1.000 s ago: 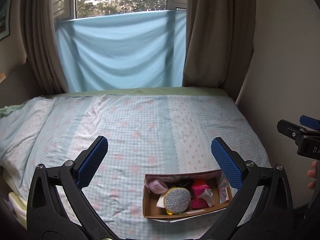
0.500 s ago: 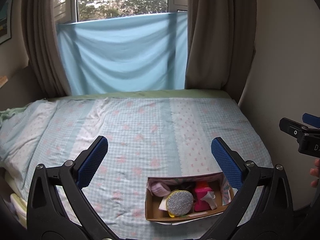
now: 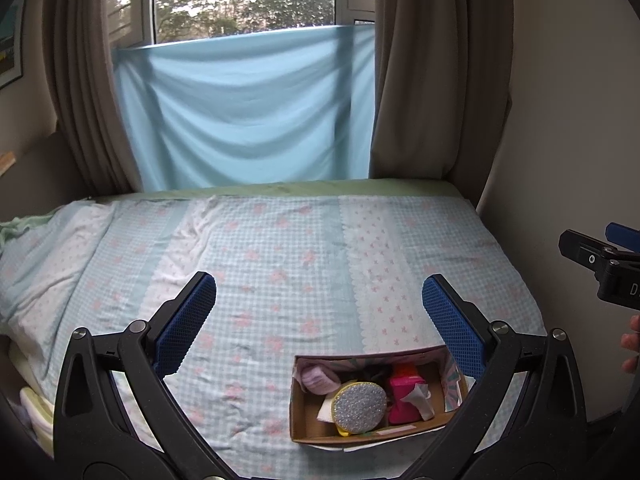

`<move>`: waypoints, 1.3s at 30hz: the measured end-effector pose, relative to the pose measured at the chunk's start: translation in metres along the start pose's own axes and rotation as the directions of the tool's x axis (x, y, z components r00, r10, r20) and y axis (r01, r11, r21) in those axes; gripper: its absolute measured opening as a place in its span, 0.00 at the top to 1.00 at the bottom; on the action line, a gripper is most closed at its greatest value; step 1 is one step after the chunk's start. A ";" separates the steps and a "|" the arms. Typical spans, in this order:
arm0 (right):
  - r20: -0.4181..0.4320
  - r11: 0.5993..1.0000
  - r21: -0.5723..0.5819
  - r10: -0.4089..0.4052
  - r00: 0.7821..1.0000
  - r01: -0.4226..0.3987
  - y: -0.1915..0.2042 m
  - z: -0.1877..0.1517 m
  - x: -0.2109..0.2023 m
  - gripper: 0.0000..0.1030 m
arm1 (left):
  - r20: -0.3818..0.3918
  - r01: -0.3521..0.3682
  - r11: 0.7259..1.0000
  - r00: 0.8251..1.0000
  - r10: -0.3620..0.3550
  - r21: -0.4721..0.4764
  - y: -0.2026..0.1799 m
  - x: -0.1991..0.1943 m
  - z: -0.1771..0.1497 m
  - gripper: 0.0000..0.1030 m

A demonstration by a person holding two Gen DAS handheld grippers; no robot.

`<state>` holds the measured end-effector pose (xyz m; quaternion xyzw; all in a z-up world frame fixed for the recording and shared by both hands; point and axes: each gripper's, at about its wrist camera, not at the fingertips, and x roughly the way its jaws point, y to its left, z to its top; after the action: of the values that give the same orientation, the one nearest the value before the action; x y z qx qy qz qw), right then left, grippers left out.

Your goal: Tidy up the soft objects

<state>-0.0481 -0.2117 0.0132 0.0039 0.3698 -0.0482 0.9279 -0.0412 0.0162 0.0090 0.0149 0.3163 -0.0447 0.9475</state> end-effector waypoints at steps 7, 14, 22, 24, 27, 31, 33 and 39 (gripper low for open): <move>0.004 1.000 -0.004 -0.004 1.000 0.004 0.000 0.002 0.001 0.00 | 0.001 0.002 1.000 1.000 -0.002 -0.006 -0.001 0.001 0.001 0.00; 0.005 1.000 -0.006 -0.005 1.000 0.005 0.000 0.002 0.002 0.00 | -0.003 0.001 1.000 1.000 -0.001 -0.012 -0.001 0.004 0.001 0.00; 0.020 1.000 0.001 -0.009 1.000 0.009 -0.001 0.006 0.001 0.00 | 0.049 -0.042 0.999 0.998 0.042 0.009 -0.007 0.001 0.004 0.00; 0.024 1.000 0.004 -0.010 1.000 0.010 -0.002 0.008 0.002 0.00 | 0.070 -0.032 0.999 0.997 0.031 0.011 -0.009 0.000 0.006 0.00; 0.027 1.000 0.005 -0.014 1.000 0.014 -0.003 0.011 0.005 0.00 | 0.086 -0.021 1.000 0.996 0.020 0.007 -0.013 0.002 0.007 0.00; 0.019 1.000 -0.001 -0.017 1.000 0.018 -0.005 0.014 0.013 0.00 | 0.112 -0.029 1.000 0.993 0.028 0.012 -0.018 0.006 0.007 0.00; 0.005 1.000 -0.004 -0.017 1.000 0.017 -0.005 0.016 0.020 0.00 | 0.106 -0.039 0.999 0.994 0.037 0.010 -0.021 0.012 0.009 0.00; -0.058 1.000 -0.006 -0.002 0.998 0.002 -0.012 0.018 0.057 0.00 | 0.043 -0.093 0.996 0.995 0.093 -0.003 -0.025 0.041 0.011 0.00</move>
<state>0.0040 -0.2298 -0.0125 0.0021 0.3968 -0.0478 0.9167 -0.0043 -0.0126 -0.0066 0.0282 0.2945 -0.0009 0.9552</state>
